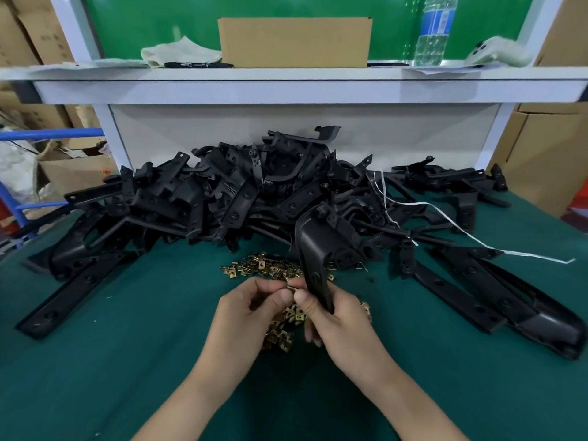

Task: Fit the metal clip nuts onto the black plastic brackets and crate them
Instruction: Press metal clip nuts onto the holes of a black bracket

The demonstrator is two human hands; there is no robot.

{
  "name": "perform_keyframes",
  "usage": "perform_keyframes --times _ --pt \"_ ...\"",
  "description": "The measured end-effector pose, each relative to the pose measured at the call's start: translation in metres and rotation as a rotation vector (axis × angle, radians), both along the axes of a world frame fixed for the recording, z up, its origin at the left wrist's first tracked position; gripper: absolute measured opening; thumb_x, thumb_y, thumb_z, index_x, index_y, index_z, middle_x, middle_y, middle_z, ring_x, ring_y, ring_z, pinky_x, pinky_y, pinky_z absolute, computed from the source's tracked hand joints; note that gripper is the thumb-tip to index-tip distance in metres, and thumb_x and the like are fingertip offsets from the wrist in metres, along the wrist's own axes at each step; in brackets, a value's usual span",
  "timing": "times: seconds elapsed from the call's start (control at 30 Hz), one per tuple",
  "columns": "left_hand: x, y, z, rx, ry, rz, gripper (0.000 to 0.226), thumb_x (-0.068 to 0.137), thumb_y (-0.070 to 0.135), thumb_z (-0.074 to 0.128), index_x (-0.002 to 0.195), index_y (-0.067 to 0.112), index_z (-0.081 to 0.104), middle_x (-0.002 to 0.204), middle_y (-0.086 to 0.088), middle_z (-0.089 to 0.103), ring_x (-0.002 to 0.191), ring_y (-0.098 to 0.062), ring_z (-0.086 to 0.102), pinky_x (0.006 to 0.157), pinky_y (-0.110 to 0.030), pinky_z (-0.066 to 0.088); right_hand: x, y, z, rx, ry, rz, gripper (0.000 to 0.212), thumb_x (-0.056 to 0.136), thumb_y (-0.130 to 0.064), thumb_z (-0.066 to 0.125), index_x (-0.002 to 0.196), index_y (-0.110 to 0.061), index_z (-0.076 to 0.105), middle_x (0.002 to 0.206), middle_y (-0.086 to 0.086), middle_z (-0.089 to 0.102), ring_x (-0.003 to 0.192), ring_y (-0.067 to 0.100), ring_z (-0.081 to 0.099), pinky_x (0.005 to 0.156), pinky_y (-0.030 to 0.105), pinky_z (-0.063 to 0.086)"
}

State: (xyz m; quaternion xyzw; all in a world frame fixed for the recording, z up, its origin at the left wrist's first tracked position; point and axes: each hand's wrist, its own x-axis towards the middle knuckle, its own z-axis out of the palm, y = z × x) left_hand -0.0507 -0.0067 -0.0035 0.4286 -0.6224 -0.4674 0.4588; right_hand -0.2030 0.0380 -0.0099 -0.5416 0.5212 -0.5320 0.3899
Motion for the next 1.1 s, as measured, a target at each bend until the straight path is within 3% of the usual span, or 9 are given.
perform_keyframes --times 0.07,0.27,0.37,0.47,0.77,0.83,0.93,1.03,1.1 --pt "0.0 0.0 0.0 0.011 -0.008 -0.004 0.02 0.075 0.042 0.073 0.085 0.025 0.074 0.081 0.009 0.075 0.073 0.0 0.067 0.066 -0.01 0.049 -0.001 0.0 0.002 0.027 -0.029 0.013 0.011 0.098 -0.035 0.063 0.106 -0.038 0.07 0.057 -0.009 0.058 0.053 0.005 0.054 0.053 0.02 0.045" --pt "0.003 -0.003 -0.003 0.043 -0.109 -0.046 0.006 0.089 0.029 0.072 0.086 0.024 0.07 0.07 0.007 0.071 0.06 -0.001 0.061 0.056 -0.013 0.049 -0.011 -0.001 0.005 0.094 -0.073 0.094 0.014 0.095 -0.037 0.065 0.105 -0.029 0.072 0.056 -0.007 0.059 0.052 0.008 0.054 0.054 0.019 0.046" --pt "0.006 -0.002 -0.003 0.012 -0.202 -0.103 0.011 0.092 0.032 0.069 0.081 0.034 0.066 0.072 0.009 0.071 0.062 0.001 0.06 0.057 -0.015 0.049 -0.015 -0.001 0.005 0.128 -0.044 0.139 0.019 0.093 -0.042 0.065 0.104 -0.027 0.071 0.059 -0.004 0.061 0.056 0.012 0.055 0.055 0.021 0.046" --pt "0.007 -0.001 -0.005 -0.064 -0.285 -0.116 0.012 0.094 0.031 0.067 0.082 0.03 0.062 0.071 0.014 0.068 0.064 0.002 0.058 0.061 -0.014 0.046 -0.018 -0.002 0.003 0.16 -0.024 0.189 0.016 0.098 -0.036 0.061 0.106 -0.023 0.067 0.059 -0.004 0.06 0.056 0.014 0.054 0.055 0.022 0.045" --pt "0.015 -0.007 -0.006 -0.237 -0.466 -0.147 0.017 0.095 0.029 0.067 0.084 0.035 0.056 0.075 0.019 0.067 0.062 -0.003 0.056 0.056 -0.012 0.042 -0.018 -0.002 0.0 0.128 0.182 0.187 0.011 0.104 -0.034 0.053 0.097 -0.034 0.062 0.057 -0.005 0.059 0.053 0.009 0.053 0.055 0.021 0.044" --pt "0.017 -0.008 -0.006 -0.29 -0.52 -0.102 0.011 0.092 0.048 0.063 0.086 0.041 0.057 0.078 0.019 0.065 0.071 -0.002 0.059 0.061 -0.016 0.046 -0.019 -0.003 -0.001 0.112 0.219 0.136 0.01 0.103 -0.037 0.053 0.099 -0.036 0.063 0.057 -0.005 0.061 0.052 0.005 0.054 0.055 0.02 0.043" --pt "0.026 -0.012 -0.004 -0.441 -0.692 -0.007 0.042 0.084 0.075 0.043 0.107 0.043 0.059 0.103 0.032 0.057 0.1 0.006 0.049 0.087 -0.025 0.047 -0.023 -0.002 -0.002 0.065 0.314 -0.009 0.012 0.102 -0.04 0.053 0.104 -0.037 0.064 0.059 -0.015 0.063 0.053 0.001 0.058 0.055 0.013 0.04" --pt "0.034 -0.014 -0.006 -0.382 -0.98 -0.073 0.088 0.076 0.09 0.028 0.149 0.041 0.032 0.146 0.024 0.035 0.135 -0.003 0.029 0.113 -0.031 0.03 -0.025 -0.002 -0.003 0.001 0.446 -0.145 0.016 0.101 -0.047 0.052 0.102 -0.035 0.063 0.071 -0.018 0.064 0.066 0.002 0.062 0.058 0.015 0.044" --pt "0.033 -0.013 -0.012 -0.345 -1.096 -0.134 0.097 0.073 0.094 0.02 0.155 0.042 0.02 0.157 0.02 0.024 0.145 -0.009 0.021 0.119 -0.031 0.02 -0.025 -0.002 -0.005 -0.045 0.569 -0.193 0.018 0.101 -0.047 0.052 0.097 -0.032 0.061 0.081 -0.014 0.059 0.075 0.004 0.06 0.063 0.02 0.047"
